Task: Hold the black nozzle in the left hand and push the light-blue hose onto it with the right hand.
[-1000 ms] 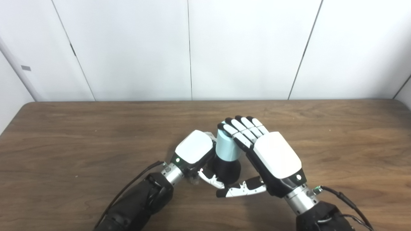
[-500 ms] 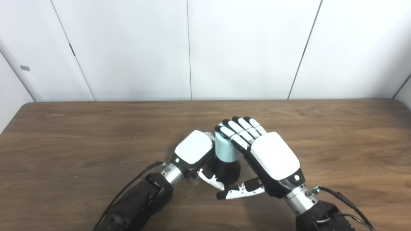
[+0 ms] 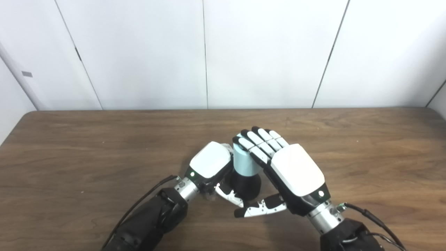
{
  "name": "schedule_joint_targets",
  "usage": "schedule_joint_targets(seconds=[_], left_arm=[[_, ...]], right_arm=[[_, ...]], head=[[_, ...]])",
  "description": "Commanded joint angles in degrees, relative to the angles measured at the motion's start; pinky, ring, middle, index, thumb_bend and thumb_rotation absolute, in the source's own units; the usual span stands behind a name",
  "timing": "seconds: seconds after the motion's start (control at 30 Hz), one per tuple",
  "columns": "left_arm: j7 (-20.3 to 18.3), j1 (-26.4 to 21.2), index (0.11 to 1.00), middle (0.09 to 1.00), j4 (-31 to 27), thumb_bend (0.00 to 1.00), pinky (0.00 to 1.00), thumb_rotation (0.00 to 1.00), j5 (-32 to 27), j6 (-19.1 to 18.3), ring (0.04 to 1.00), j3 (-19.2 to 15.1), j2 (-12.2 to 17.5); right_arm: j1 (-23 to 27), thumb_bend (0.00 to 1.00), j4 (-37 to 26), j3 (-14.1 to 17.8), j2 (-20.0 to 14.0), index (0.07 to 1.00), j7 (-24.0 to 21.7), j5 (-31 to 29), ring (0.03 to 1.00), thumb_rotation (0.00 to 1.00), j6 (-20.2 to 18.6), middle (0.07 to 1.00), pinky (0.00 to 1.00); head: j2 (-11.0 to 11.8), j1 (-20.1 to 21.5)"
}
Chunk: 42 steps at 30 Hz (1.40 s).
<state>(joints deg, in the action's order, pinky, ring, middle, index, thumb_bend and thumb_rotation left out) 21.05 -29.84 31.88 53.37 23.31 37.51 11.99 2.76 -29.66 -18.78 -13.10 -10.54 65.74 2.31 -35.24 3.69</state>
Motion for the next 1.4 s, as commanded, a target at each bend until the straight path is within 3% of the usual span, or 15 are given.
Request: schedule_joint_targets(seconds=[0.0, 1.07, 1.27, 1.37], left_arm=[[-2.1, 14.48, 0.516, 0.423, 8.2, 0.5, 0.62, 0.0, -0.38, 0.93, 0.465, 5.26, -3.3], [-2.03, 14.44, 0.502, 0.413, 7.95, 0.5, 0.6, 0.0, -0.31, 1.22, 0.466, 5.3, -3.07], [-2.05, 14.35, 0.505, 0.419, 8.69, 0.5, 0.61, 0.0, -0.59, 1.41, 0.467, 5.14, -3.16], [-2.13, 14.09, 0.516, 0.426, 9.61, 0.5, 0.64, 0.0, -0.24, 1.26, 0.471, 5.37, -3.23]], right_arm=[[-4.11, 0.89, 4.61, -2.89, -2.84, 0.87, -10.44, 0.26, 0.932, 0.68, -0.45, 0.918, 0.93], [-4.36, 0.89, 3.4, -3.65, -3.77, 0.881, -13.71, -1.14, 0.925, 0.68, -3.72, 0.926, 0.93], [-4.53, 0.9, 3.97, -3.59, -3.39, 0.88, -10.34, -1.47, 0.926, 0.66, -3.04, 0.926, 0.94], [-4.96, 0.91, 4.9, -2.88, -2.46, 0.892, -3.23, -2.29, 0.937, 0.65, -1.26, 0.936, 0.95]], head=[[-0.08, 0.11], [-0.14, 0.1], [0.19, 0.21], [0.39, 0.18]])
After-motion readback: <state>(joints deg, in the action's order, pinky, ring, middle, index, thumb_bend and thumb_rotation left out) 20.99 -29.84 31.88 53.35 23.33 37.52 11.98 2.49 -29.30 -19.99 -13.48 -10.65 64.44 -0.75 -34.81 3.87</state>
